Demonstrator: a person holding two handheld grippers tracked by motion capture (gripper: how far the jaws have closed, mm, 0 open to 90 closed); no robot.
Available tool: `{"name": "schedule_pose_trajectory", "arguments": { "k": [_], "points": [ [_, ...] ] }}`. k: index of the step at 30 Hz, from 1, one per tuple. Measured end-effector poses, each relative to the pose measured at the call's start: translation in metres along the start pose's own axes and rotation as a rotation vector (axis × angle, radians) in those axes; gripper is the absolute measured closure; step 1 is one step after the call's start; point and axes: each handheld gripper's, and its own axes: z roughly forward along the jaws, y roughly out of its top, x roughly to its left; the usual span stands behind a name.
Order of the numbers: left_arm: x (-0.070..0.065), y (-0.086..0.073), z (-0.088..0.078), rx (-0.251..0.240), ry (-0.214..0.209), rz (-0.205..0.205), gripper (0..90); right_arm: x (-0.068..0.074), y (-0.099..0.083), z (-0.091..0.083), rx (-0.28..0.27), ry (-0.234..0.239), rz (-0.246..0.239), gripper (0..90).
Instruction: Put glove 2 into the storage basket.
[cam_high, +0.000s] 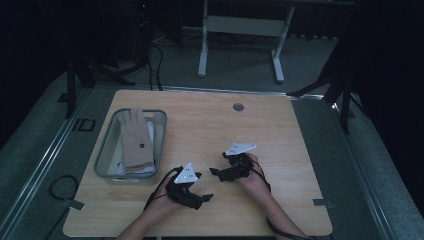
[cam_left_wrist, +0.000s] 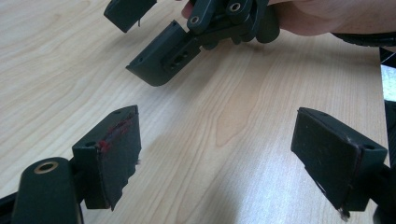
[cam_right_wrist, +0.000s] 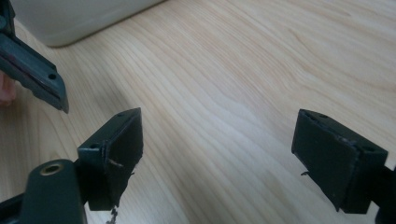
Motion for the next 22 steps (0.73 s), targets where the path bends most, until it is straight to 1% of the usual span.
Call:
{"name": "schedule_pose_trajectory", "arguments": {
  "k": [1, 2, 3, 5, 8, 11, 13, 15, 18, 20, 22],
  "points": [
    [0.0, 0.0, 0.0, 0.0, 0.0, 0.0, 16.2, 0.0, 0.0, 0.0, 0.0, 0.0, 0.0, 16.3],
    [0.0, -0.001, 0.002, -0.002, -0.007, 0.003, 16.2, -0.002, -0.005, -0.003, -0.009, -0.001, 0.011, 16.3],
    [0.0, -0.001, 0.002, -0.002, -0.007, 0.003, 16.2, -0.002, -0.005, -0.003, -0.009, -0.001, 0.011, 16.3],
    [-0.001, -0.002, 0.003, -0.011, -0.014, 0.008, 16.2, -0.004, -0.012, -0.006, -0.024, 0.0, 0.017, 16.3],
    [-0.001, -0.003, 0.004, -0.013, -0.018, 0.01, 16.2, -0.004, -0.016, -0.009, -0.032, 0.001, 0.017, 16.3],
    [-0.001, -0.004, 0.005, -0.007, -0.017, 0.012, 16.2, -0.005, -0.018, -0.01, -0.034, 0.002, 0.021, 16.3],
    [-0.001, -0.005, 0.005, -0.011, -0.013, 0.016, 16.2, -0.004, -0.019, -0.01, -0.031, 0.001, 0.015, 16.4],
    [-0.001, -0.006, 0.006, 0.0, -0.017, 0.012, 16.2, -0.005, -0.019, -0.01, -0.031, -0.001, 0.014, 16.4],
    [-0.001, -0.007, 0.006, 0.003, -0.021, 0.013, 16.2, -0.005, -0.019, -0.01, -0.032, -0.001, 0.013, 16.4],
    [-0.002, -0.007, 0.007, 0.01, -0.023, 0.023, 16.2, -0.005, -0.019, -0.01, -0.033, 0.002, 0.016, 16.3],
    [-0.003, -0.006, 0.007, 0.006, -0.025, 0.035, 16.2, -0.005, -0.019, -0.01, -0.032, 0.0, 0.017, 16.4]
  ]
}}
